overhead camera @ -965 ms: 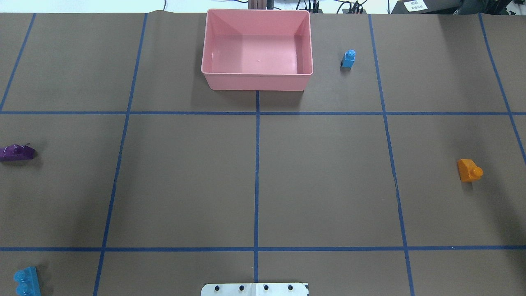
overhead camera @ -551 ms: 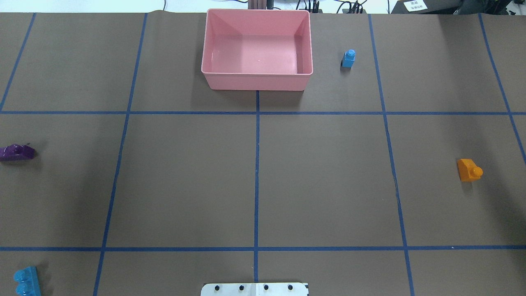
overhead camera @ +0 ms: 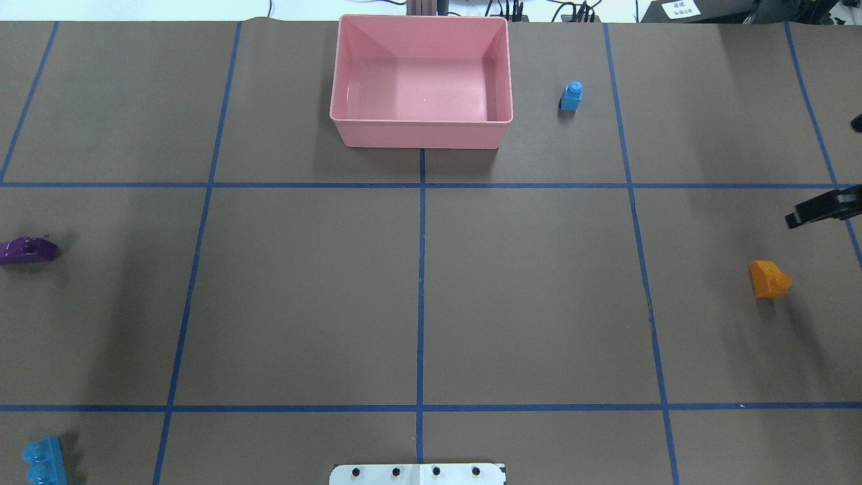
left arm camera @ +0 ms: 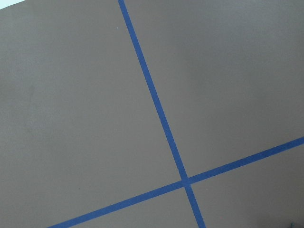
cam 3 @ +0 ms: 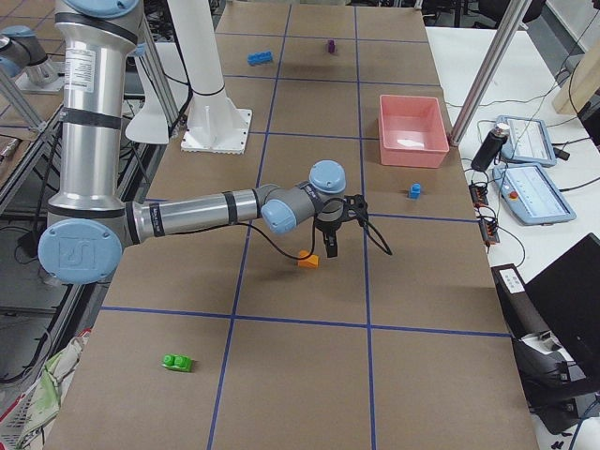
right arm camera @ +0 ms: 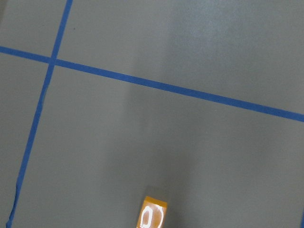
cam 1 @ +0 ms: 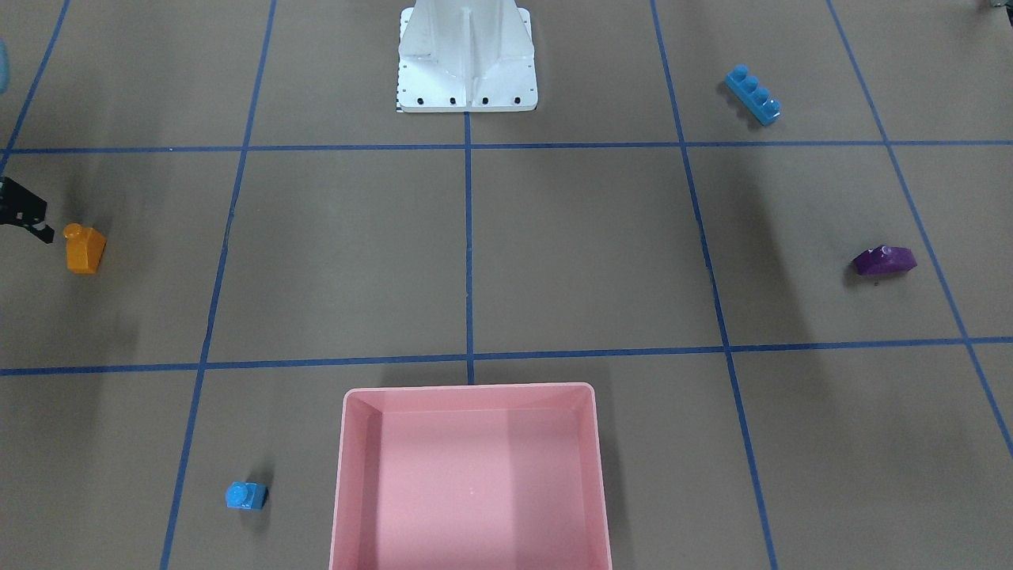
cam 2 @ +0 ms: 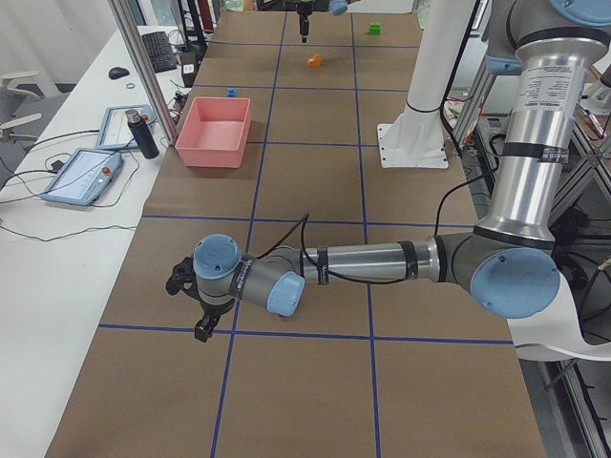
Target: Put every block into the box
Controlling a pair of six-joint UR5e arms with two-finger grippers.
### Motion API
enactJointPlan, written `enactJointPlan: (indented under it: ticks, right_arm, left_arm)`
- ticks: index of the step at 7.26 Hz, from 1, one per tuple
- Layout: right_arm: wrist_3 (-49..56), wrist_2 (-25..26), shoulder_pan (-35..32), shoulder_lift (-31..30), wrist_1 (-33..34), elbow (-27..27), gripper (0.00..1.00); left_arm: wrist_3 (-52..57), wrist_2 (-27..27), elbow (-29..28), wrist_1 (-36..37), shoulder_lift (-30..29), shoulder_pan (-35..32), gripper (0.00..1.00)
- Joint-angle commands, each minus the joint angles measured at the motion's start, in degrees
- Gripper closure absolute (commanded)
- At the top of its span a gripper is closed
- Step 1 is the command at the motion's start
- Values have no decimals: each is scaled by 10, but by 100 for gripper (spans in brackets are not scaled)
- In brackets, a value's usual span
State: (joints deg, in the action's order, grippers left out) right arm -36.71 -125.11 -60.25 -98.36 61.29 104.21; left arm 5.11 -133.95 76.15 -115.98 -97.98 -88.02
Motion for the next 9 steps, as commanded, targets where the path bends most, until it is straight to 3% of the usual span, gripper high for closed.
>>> enactJointPlan:
  ticks: [1,4,5,6,7,9]
  right_arm:
    - [-128,99,105,-57,-108,-2,0]
    - [-127,103,109,-72,-125,-34,2]
    - [-129,102,116,-70,-125,-38,26]
    - [-129,99,120,-66,-125,-38,68]
    - [-129,98,124,-64,-125,-38,95]
    - [-129,93,124,-60,-125,-30,100]
  left_arm:
    - [-1,0,0,-4,0,1,0]
    - [-2,-1,2,-4,0,1,0]
    - [-2,-1,2,-4,0,1,0]
    - [-1,-1,2,-4,0,1,0]
    - [-1,-1,2,-4,0,1,0]
    - [-2,-1,2,-4,0,1,0]
